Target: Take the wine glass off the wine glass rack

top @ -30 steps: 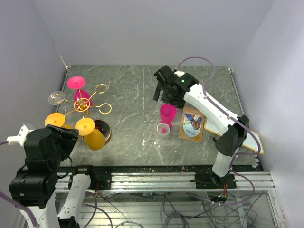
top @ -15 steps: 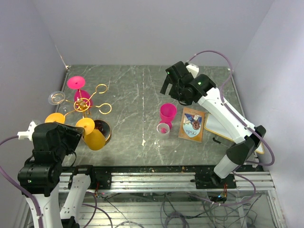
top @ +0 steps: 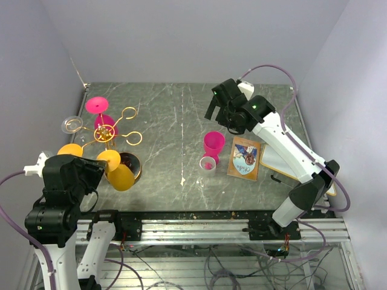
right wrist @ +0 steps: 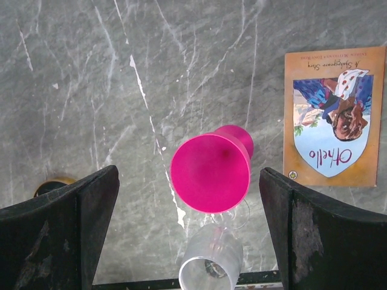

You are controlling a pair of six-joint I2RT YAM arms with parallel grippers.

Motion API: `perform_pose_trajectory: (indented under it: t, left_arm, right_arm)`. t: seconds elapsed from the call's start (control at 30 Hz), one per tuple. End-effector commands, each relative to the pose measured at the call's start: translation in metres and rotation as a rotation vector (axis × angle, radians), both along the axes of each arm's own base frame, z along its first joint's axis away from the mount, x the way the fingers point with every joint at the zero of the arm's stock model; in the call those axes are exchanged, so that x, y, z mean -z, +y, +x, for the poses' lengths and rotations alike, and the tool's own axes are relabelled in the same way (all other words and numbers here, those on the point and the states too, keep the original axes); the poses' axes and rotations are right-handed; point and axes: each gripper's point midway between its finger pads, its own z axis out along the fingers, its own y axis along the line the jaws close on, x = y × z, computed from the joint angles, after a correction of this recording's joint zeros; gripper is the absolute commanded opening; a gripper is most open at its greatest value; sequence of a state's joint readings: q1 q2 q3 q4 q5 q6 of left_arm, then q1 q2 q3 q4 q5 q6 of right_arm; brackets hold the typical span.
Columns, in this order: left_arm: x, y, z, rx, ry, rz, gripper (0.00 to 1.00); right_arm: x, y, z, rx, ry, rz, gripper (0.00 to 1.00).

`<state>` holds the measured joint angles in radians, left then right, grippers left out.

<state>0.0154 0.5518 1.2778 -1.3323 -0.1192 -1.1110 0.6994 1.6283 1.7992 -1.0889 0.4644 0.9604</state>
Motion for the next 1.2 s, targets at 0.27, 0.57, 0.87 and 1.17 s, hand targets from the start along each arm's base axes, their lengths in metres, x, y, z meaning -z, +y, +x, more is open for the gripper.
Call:
perform_pose_trajectory:
  t: [0.27,0.57,0.87,1.17]
  left_arm:
    - [-0.003,-0.004,0.005,0.022,-0.035,-0.009,0.39]
    - [-0.012,-0.004,0.003,0.021,-0.057,-0.011,0.20]
    - [-0.020,-0.005,0.002,0.021,-0.075,-0.019,0.10]
    - [-0.029,-0.002,-0.002,0.003,-0.092,-0.017,0.07]
  right_arm:
    - [-0.021,-0.014,-0.003,0.035,-0.056,0.026,1.00]
    - [-0.028,-0.021,-0.007,0.053,-0.081,0.042,1.00]
    - [-0.032,-0.025,-0.011,0.062,-0.095,0.055,1.00]
    - [-0.032,-0.027,-0.011,0.065,-0.099,0.056,0.99]
